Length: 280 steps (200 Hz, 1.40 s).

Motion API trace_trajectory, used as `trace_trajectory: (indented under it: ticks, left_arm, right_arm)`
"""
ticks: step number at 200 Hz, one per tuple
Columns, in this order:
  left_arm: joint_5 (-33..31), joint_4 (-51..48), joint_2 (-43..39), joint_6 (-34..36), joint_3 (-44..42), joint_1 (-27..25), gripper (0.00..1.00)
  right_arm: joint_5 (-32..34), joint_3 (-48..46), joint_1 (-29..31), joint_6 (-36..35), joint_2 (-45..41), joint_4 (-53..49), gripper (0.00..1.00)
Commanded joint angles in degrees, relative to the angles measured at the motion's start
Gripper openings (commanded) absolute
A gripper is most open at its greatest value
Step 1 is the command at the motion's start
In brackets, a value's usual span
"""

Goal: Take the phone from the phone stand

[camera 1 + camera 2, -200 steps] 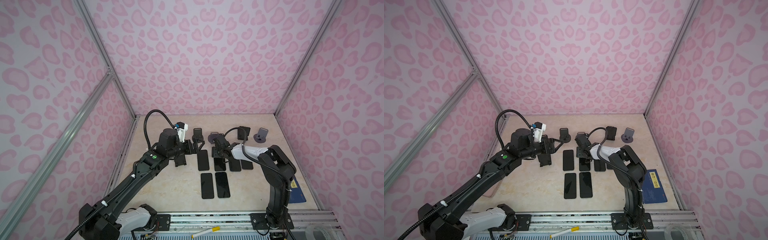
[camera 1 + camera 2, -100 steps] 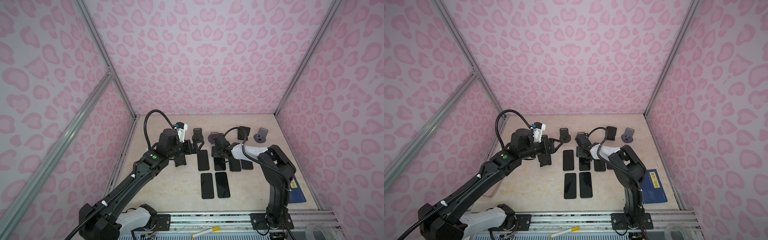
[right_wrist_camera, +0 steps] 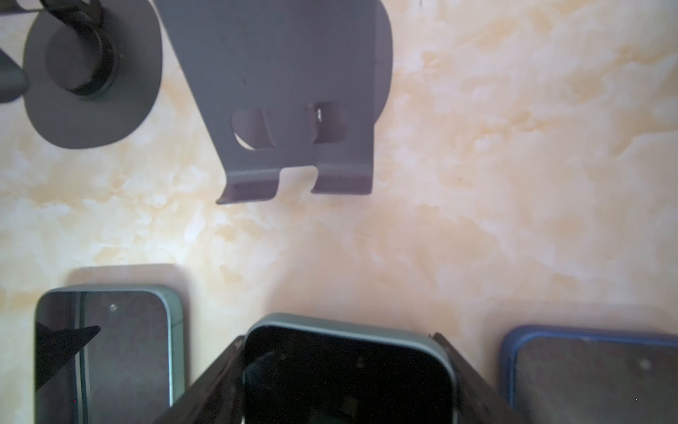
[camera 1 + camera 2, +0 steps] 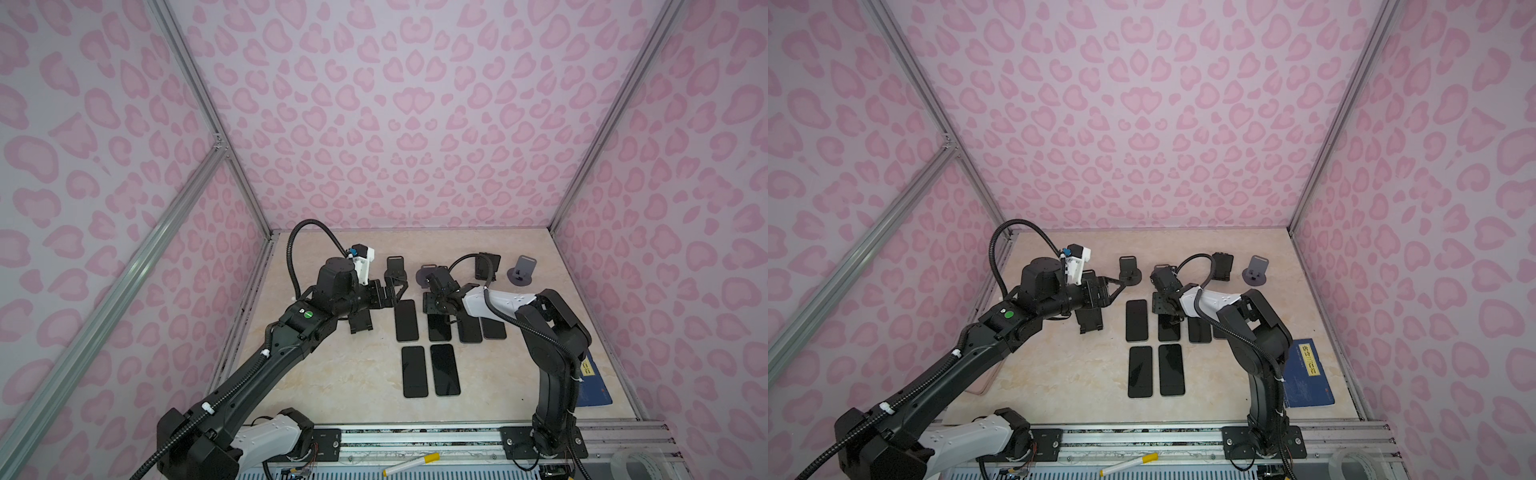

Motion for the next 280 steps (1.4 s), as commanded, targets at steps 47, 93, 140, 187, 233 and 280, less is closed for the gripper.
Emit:
trace_trajectory:
  ticks: [47,93,140,187,233,280]
  left_arm:
    - [-0.1,0.5,-0.7,0.8,0.1,0.0,0.98]
    - [-0.1,0.5,-0.7,0.9,0.0,0.0,0.98]
    - [0.0,0.4,-0.7,0.9,0.1,0.0,0.98]
    - [-0.5,0.2,-0.6,1.3,0.1,0.0,0.98]
    - [-2.9,-0.6,-1.3,2.8,0.6,0.0,0.98]
    - [-15.0,0.2,-6.4,4.9,-1.6,0.2,0.97]
  right_arm:
    - [0.5,1.8,-0.3,-1.0,0.5,-2.3,0.77]
    - [0.3,1.2,-0.3,-0.7,0.3,-2.1,0.77]
    - [0.2,3.0,-0.7,-2.2,-1.0,-3.2,0.78]
    - [0.9,3.2,-0.4,-3.2,-3.2,-3.9,0.78]
    - [2.3,0.4,0.3,-5.4,-14.5,-4.4,0.81]
    - [7.8,-11.5,1.6,-7.3,-36.2,-2.1,0.88]
